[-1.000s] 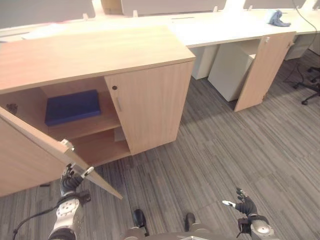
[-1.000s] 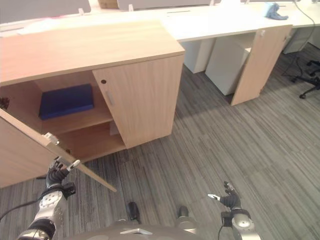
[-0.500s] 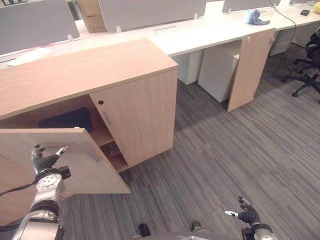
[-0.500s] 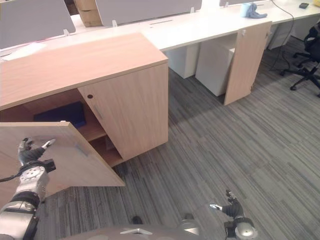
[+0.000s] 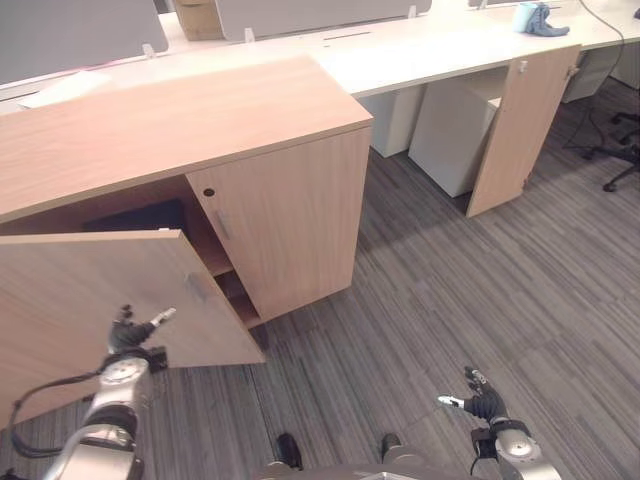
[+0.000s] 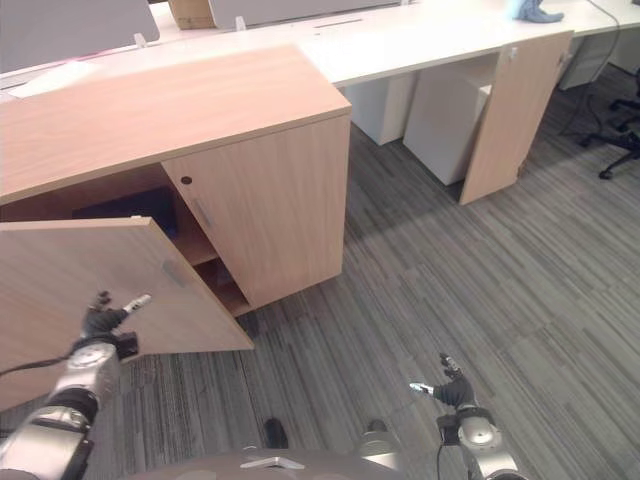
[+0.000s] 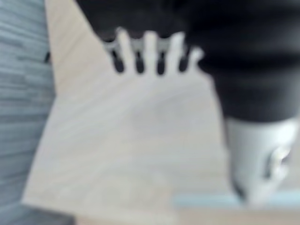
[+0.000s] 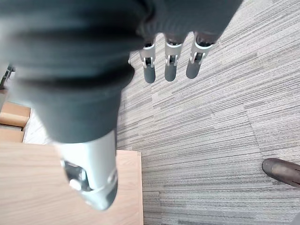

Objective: Put the empty folder in the office cabinet

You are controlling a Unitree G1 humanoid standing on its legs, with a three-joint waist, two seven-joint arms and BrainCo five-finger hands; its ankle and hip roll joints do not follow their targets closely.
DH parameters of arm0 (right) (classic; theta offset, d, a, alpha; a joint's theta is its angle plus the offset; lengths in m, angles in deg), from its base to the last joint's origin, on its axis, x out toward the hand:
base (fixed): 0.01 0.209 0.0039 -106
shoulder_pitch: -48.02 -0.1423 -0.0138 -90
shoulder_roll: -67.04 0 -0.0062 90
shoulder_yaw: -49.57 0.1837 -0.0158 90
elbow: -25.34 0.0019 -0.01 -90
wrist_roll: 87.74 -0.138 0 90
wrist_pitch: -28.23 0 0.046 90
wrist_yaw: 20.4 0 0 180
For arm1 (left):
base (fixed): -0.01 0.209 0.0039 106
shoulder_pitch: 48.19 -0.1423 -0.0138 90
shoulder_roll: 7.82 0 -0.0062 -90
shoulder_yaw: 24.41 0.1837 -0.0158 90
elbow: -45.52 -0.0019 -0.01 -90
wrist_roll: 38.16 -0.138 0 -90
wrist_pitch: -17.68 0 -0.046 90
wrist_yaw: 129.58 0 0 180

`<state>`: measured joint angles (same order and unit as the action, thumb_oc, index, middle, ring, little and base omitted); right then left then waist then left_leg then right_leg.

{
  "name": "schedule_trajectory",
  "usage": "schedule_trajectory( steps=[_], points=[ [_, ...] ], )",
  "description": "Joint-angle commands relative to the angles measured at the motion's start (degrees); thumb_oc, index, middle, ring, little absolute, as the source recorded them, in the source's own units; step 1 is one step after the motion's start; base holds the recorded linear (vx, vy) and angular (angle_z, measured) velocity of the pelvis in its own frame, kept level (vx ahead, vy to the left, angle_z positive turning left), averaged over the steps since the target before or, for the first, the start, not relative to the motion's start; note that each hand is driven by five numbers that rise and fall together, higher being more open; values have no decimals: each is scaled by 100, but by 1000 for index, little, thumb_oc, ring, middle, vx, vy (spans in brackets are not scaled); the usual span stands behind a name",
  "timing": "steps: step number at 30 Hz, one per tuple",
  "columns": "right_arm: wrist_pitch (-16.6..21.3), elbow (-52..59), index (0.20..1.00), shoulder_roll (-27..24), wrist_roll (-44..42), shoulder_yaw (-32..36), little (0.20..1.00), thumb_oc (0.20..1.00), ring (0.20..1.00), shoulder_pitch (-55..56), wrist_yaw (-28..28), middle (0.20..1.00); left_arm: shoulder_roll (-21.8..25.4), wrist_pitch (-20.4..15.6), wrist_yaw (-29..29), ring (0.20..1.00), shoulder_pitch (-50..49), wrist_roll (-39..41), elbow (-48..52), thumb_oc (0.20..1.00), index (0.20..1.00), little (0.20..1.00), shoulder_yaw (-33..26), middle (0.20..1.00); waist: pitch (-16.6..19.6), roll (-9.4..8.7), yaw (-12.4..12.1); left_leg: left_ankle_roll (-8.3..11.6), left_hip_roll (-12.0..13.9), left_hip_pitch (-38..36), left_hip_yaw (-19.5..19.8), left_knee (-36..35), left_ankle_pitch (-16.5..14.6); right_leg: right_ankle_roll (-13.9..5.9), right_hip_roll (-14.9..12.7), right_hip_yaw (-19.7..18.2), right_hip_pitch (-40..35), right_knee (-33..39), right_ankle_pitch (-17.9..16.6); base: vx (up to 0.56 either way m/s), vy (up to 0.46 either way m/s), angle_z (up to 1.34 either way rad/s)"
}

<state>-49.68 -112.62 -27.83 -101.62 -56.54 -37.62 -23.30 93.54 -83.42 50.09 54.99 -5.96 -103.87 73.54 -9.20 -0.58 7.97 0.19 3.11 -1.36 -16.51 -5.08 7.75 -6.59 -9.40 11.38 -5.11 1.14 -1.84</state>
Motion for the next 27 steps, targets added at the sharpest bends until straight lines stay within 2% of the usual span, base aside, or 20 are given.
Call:
schedule_trajectory(
  steps=[1,4,6,8,14,17,20,22,24,27],
  points=[
    [50,-111,1000,-202,162,3,1000,1000,1000,-232,151,1000,-161,-145,64,1000,123,-232,-17,1000,1000,1000,64,1000,-150,351,-27,-28,20,-515,299,8,-1051,64,329,-315,118,-503,629,-174,-324,57],
    [-8,-215,1000,-216,263,17,1000,1000,1000,-306,5,1000,-445,-98,205,1000,-238,-170,36,1000,1000,1000,107,1000,-164,352,-147,119,158,-429,386,8,-890,193,459,-216,48,-435,687,-173,-282,39],
    [-128,-302,1000,-261,309,6,1000,1000,1000,-432,-105,1000,-785,-61,401,1000,-573,-309,50,1000,1000,1000,182,1000,-257,327,-308,313,336,-256,403,8,-615,320,542,-42,-59,-367,736,-264,-322,35],
    [-155,-364,1000,-277,331,-19,1000,1000,1000,-507,-149,1000,-936,41,540,1000,-745,-262,45,1000,1000,1000,212,1000,-350,294,-409,401,440,-137,404,90,-491,386,560,67,-160,-324,759,-210,-223,45],
    [-197,-608,1000,-233,379,-68,1000,1000,1000,-627,-342,1000,-1159,160,962,1000,-1058,-350,-161,1000,1000,1000,243,1000,-428,231,-584,419,488,46,458,421,-495,467,558,252,-264,-305,773,-104,-106,28],
    [-273,-905,1000,-89,475,-153,1000,1000,1000,-738,-468,1000,-1298,272,1201,1000,-1246,-491,-407,1000,1000,1000,382,1000,-408,130,-688,166,124,-20,382,1031,-1080,481,463,490,-243,-304,740,-163,-105,34],
    [-246,-1150,1000,43,364,-193,1000,1000,1000,-818,-519,1000,-1348,320,1201,1000,-1332,-541,-588,1000,1000,1000,457,1000,-360,32,-774,0,-193,-77,434,1439,-1536,450,413,536,-260,-159,612,-84,-20,26],
    [-266,-1280,1000,112,326,-202,1000,1000,1000,-849,-555,1000,-1371,381,1182,1000,-1376,-574,-636,1000,1000,1000,432,1000,-304,44,-813,-44,-314,-219,528,1278,-1567,416,459,521,-250,-87,565,-23,33,18],
    [-321,-1429,1000,191,268,-196,1000,1000,1000,-869,-552,1000,-1387,534,1096,1000,-1411,-398,-719,1000,1000,1000,440,1000,-220,88,-815,-34,-307,-381,577,818,-1401,387,528,510,-238,-33,540,13,77,8],
    [-352,-1689,1000,340,139,-178,1000,1000,1000,-885,-659,1000,-1394,695,995,1000,-1417,-179,-901,1000,1000,1000,369,1000,-137,82,-853,-28,-302,-468,743,493,-1259,363,608,454,-246,39,487,33,40,13]
  ],
)
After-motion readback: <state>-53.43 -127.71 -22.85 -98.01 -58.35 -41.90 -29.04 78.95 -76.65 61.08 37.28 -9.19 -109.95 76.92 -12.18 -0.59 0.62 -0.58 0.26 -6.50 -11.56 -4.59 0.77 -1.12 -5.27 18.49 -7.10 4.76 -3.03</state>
